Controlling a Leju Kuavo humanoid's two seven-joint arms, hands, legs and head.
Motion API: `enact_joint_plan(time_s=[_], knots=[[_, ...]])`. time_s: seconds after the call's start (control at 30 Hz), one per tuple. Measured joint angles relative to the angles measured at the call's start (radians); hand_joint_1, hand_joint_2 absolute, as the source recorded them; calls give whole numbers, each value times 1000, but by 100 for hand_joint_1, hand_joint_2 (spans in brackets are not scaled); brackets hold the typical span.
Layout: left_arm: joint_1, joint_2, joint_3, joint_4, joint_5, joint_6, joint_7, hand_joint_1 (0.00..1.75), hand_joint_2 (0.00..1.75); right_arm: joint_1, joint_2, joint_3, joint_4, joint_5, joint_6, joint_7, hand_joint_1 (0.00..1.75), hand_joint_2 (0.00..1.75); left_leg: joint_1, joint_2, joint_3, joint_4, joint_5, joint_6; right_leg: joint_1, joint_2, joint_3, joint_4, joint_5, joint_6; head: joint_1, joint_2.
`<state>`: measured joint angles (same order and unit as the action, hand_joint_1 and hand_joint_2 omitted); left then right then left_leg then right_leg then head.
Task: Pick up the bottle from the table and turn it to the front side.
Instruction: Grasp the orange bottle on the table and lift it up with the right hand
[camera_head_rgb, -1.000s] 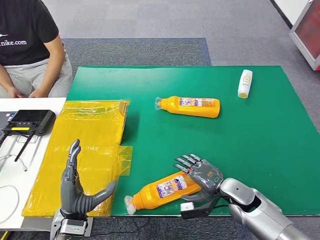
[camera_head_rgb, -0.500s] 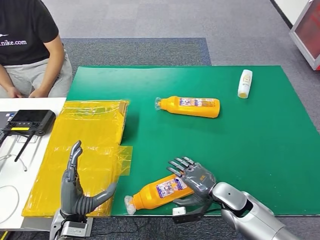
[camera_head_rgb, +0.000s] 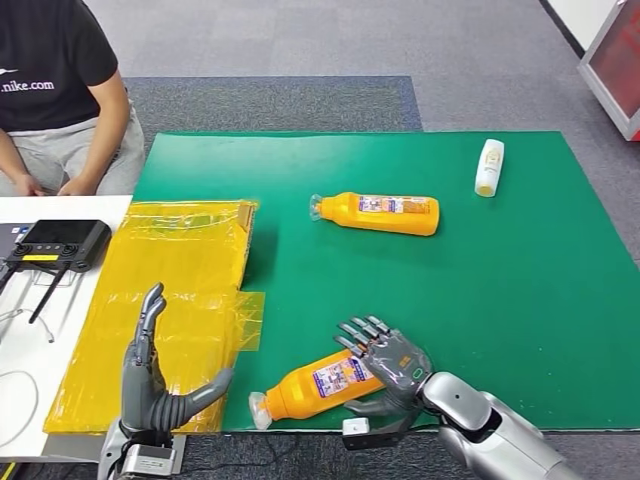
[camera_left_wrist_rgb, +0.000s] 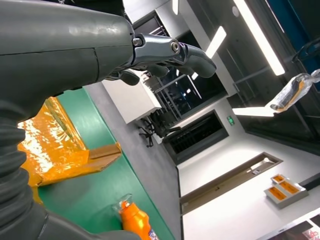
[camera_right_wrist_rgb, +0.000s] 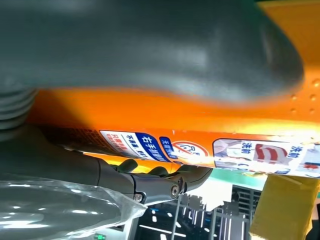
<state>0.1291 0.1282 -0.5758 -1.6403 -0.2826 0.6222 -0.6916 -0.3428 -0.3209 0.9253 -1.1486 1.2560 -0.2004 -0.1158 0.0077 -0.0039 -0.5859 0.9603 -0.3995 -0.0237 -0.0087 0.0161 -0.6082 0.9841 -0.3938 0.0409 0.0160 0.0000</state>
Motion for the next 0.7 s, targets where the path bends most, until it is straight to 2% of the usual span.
enact_joint_plan(time_s=[0.07,0.1,0.3,0.57,0.7], knots=[[0,1,0,0,0,0,0,0,175,-1,4,-2,14,0,-6,1,157,175,0,0,1,0,0,0,0,0,1,0,0,0,0,0],[0,2,1,0,0,0,0,0,175,-1,5,-4,22,-1,-11,0,175,175,0,0,2,0,0,0,0,0,1,0,0,0,0,0],[1,6,2,0,-4,0,0,0,175,4,25,-17,66,17,-59,19,175,175,0,0,4,0,0,0,0,0,4,0,0,0,0,0],[8,8,9,0,-15,-3,0,0,175,2,59,-20,141,218,-158,113,175,175,0,0,5,0,1,0,0,0,5,0,2,-1,0,0],[8,9,10,0,-19,-13,0,0,175,-1,76,-29,194,242,-229,110,175,175,0,0,7,0,1,0,0,0,6,0,2,-1,0,0]])
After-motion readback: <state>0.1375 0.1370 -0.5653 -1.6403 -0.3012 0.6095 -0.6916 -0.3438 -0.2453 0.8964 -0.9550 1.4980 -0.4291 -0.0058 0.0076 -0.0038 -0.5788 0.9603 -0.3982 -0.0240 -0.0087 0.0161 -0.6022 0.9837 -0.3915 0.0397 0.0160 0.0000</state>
